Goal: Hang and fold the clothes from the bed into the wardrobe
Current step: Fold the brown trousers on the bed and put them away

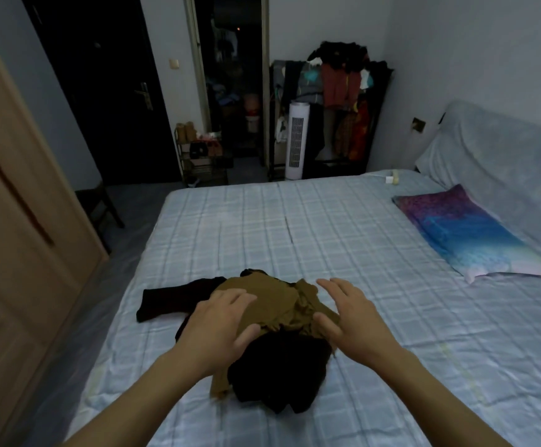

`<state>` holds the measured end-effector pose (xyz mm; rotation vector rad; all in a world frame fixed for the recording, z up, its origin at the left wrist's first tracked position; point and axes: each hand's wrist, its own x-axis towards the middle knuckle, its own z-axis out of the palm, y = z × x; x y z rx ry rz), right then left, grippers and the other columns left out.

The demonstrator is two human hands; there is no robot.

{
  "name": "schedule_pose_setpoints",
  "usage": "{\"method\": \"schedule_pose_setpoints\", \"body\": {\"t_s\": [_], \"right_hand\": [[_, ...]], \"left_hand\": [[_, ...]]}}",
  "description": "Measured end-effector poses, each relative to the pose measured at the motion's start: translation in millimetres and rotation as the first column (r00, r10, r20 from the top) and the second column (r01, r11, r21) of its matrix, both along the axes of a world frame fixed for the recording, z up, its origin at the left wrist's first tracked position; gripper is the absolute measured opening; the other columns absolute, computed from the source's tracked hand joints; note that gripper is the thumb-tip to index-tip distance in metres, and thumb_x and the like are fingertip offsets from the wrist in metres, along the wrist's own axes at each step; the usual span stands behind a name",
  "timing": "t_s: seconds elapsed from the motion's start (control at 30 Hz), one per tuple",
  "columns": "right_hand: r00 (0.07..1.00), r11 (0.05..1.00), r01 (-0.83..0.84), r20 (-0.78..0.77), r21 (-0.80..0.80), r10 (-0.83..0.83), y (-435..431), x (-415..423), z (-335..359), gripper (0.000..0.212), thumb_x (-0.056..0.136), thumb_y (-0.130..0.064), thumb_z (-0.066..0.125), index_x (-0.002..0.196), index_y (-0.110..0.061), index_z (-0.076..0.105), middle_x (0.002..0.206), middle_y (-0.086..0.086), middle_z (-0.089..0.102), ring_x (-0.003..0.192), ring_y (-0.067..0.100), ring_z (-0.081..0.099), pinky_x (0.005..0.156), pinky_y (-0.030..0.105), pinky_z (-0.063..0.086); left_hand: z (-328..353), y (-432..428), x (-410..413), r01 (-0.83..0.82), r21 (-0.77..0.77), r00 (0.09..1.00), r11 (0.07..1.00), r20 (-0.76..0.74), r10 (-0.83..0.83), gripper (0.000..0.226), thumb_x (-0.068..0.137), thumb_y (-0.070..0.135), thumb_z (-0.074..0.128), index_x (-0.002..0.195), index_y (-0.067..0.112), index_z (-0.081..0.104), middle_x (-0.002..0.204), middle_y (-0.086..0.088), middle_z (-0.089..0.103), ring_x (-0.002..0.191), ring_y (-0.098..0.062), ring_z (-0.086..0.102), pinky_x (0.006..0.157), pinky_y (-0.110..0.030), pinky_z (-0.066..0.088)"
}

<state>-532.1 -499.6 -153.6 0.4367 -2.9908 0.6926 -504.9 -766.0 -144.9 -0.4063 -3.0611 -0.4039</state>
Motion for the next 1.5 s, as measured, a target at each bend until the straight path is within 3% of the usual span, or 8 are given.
{"method": "schedule_pose_setpoints", "body": {"t_s": [0.2, 0.37, 0.6, 0.8, 1.03, 1.37, 1.5], "right_hand": [[0.998, 0.994, 0.061, -0.033, 0.095, -0.059, 7, -17, 11, 0.063, 0.096, -0.045, 0.055, 0.152, -0.028, 0.031, 0.153, -0.001, 0.036, 0.138, 0.019, 0.036, 0.111, 0.043, 0.035], [0.998, 0.980, 0.067, -0.016, 0.186, -0.065, 5, -32, 4, 0.062, 0.096, -0.047, 0.053, 0.152, -0.031, 0.029, 0.154, -0.002, 0.035, 0.141, 0.017, 0.033, 0.112, 0.040, 0.034], [0.992, 0.985, 0.071, 0.089, 0.156, -0.085, 9, -62, -38, 0.061, 0.097, -0.047, 0.053, 0.151, -0.030, 0.031, 0.153, -0.004, 0.035, 0.140, 0.016, 0.035, 0.111, 0.038, 0.035], [0.981, 0.993, 0.049, 0.179, 0.105, -0.068, 22, -112, -79, 0.056, 0.094, -0.045, 0.054, 0.145, -0.032, 0.036, 0.140, -0.007, 0.045, 0.128, 0.018, 0.045, 0.102, 0.037, 0.040], [0.954, 0.992, 0.092, 0.277, 0.085, -0.112, 47, -195, -143, 0.052, 0.097, -0.043, 0.051, 0.146, -0.033, 0.036, 0.139, -0.005, 0.048, 0.125, 0.017, 0.046, 0.099, 0.033, 0.039], [0.865, 0.979, 0.185, 0.460, 0.082, -0.201, 58, -315, -286, 0.043, 0.100, -0.034, 0.045, 0.143, -0.029, 0.040, 0.135, -0.003, 0.051, 0.119, 0.017, 0.050, 0.097, 0.033, 0.042], [0.840, 0.976, 0.210, 0.502, 0.051, -0.207, 55, -347, -345, 0.047, 0.100, -0.037, 0.045, 0.146, -0.029, 0.036, 0.137, -0.004, 0.050, 0.119, 0.015, 0.050, 0.099, 0.030, 0.040]], "left_hand": [[-16, -9, -35, 0.046, 0.111, 0.999, 0.993, -0.030, -0.043, 0.057, 0.097, 0.056, 0.046, 0.147, 0.031, 0.039, 0.153, 0.011, 0.037, 0.139, -0.013, 0.034, 0.109, -0.036, 0.033], [-41, -12, -58, 0.045, 0.256, 0.995, 0.966, 0.070, -0.065, 0.054, 0.096, 0.057, 0.049, 0.144, 0.031, 0.043, 0.148, 0.011, 0.042, 0.136, -0.013, 0.037, 0.112, -0.038, 0.036], [-63, 0, -89, 0.092, 0.067, 0.987, 0.993, 0.128, -0.100, 0.057, 0.097, 0.057, 0.043, 0.148, 0.033, 0.038, 0.155, 0.010, 0.034, 0.142, -0.014, 0.029, 0.114, -0.036, 0.031], [-82, 13, -140, 0.094, 0.025, 0.974, 0.995, 0.203, -0.097, 0.056, 0.098, 0.057, 0.042, 0.148, 0.032, 0.037, 0.154, 0.012, 0.034, 0.141, -0.012, 0.030, 0.111, -0.033, 0.032], [-125, 54, -234, 0.156, 0.036, 0.938, 0.987, 0.307, -0.160, 0.047, 0.103, 0.046, 0.039, 0.148, 0.031, 0.037, 0.149, 0.012, 0.040, 0.134, -0.011, 0.037, 0.105, -0.031, 0.036], [-249, 113, -396, 0.194, 0.051, 0.872, 0.980, 0.449, -0.196, 0.042, 0.102, 0.044, 0.041, 0.141, 0.028, 0.042, 0.144, 0.006, 0.046, 0.130, -0.016, 0.042, 0.109, -0.038, 0.038], [-313, 136, -444, 0.255, 0.034, 0.839, 0.966, 0.488, -0.239, 0.032, 0.103, 0.032, 0.041, 0.133, 0.025, 0.048, 0.135, 0.001, 0.051, 0.117, -0.019, 0.046, 0.101, -0.039, 0.043]]}}
